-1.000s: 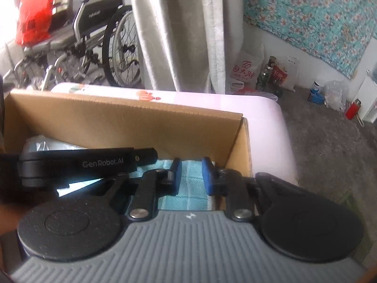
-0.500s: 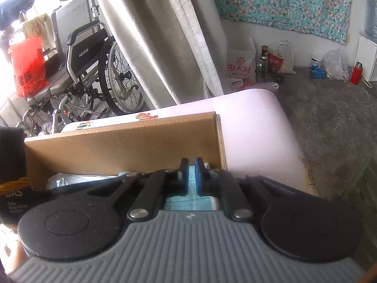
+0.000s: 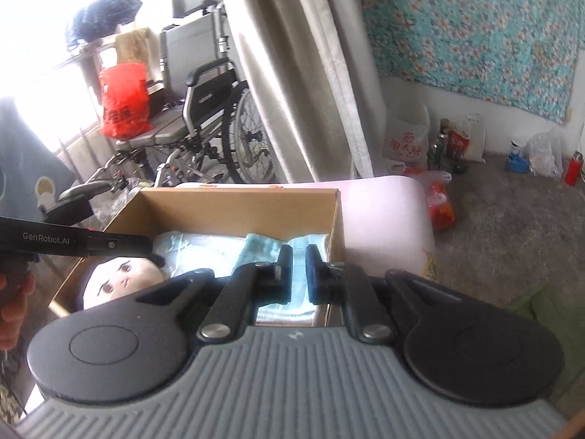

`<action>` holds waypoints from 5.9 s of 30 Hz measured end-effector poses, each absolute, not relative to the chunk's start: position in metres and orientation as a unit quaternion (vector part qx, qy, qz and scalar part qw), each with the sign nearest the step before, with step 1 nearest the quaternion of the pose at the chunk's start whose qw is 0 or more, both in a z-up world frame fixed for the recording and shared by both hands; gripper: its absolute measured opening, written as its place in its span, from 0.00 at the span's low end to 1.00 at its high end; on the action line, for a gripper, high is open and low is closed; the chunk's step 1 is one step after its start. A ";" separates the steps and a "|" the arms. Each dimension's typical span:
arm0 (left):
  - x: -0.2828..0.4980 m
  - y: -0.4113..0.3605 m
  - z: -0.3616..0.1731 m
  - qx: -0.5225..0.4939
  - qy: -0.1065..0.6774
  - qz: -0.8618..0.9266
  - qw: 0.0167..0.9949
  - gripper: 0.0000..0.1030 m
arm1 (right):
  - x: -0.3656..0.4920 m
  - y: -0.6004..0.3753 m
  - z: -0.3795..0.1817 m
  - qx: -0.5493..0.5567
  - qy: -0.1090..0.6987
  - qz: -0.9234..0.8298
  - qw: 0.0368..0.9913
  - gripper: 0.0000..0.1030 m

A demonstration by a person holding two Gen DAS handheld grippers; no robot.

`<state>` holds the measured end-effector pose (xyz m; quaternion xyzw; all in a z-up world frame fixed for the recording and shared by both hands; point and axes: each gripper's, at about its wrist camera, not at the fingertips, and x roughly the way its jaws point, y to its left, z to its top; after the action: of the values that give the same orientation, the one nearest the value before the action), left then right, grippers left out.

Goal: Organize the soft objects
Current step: 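Withdraw the left tool from the box toward the table items, then grasp the cotton swab packet with the left tool, then carry the swab packet with the left tool and lower it into the box, then open the left tool to release the swab packet beside the towel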

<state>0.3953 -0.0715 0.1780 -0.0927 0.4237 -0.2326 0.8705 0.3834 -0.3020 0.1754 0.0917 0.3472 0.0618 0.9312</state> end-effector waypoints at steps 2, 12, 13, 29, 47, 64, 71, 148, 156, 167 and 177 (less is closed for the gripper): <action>0.355 -0.052 0.182 -0.113 0.429 -0.234 0.865 0.37 | 0.343 -0.307 0.194 0.081 0.352 0.084 0.929 0.07; 0.201 0.001 0.124 -0.101 0.402 -0.231 0.880 0.38 | 0.169 -0.303 0.183 0.092 0.384 0.162 0.904 0.14; 0.183 0.006 0.112 -0.101 0.393 -0.225 0.886 0.39 | 0.156 -0.298 0.173 0.088 0.390 0.168 0.901 0.14; 0.067 0.012 0.055 -0.033 0.393 -0.205 0.896 0.46 | 0.069 -0.275 0.075 0.158 0.451 0.179 0.860 0.20; 0.152 -0.088 0.010 -0.046 0.475 -0.277 0.834 0.54 | 0.080 -0.307 0.021 0.245 0.462 0.115 0.844 0.36; 0.171 -0.108 -0.008 -0.068 0.487 -0.295 0.819 0.52 | 0.114 -0.344 -0.027 0.438 0.440 0.157 0.768 0.17; 0.164 -0.115 -0.004 -0.021 0.472 -0.283 0.834 0.39 | 0.111 -0.326 -0.037 0.447 0.447 0.176 0.754 0.05; 0.496 -0.141 0.038 -0.037 0.544 -0.170 0.821 0.08 | 0.481 -0.235 0.069 0.019 0.577 0.110 0.809 0.02; 0.496 -0.147 0.036 0.016 0.557 -0.149 0.817 0.08 | 0.467 -0.191 0.060 -0.173 0.594 0.121 0.776 0.10; 0.521 -0.152 0.025 -0.032 0.627 -0.192 0.754 0.08 | 0.455 -0.219 0.085 -0.113 0.564 0.126 0.808 0.20; 0.506 -0.146 0.046 0.008 0.592 -0.152 0.791 0.18 | 0.452 -0.218 0.083 -0.095 0.559 0.114 0.816 0.16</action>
<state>0.5058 -0.1463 0.0461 0.0080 0.5924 -0.1522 0.7911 0.4518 -0.2181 0.0829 -0.0951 0.5589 0.1138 0.8159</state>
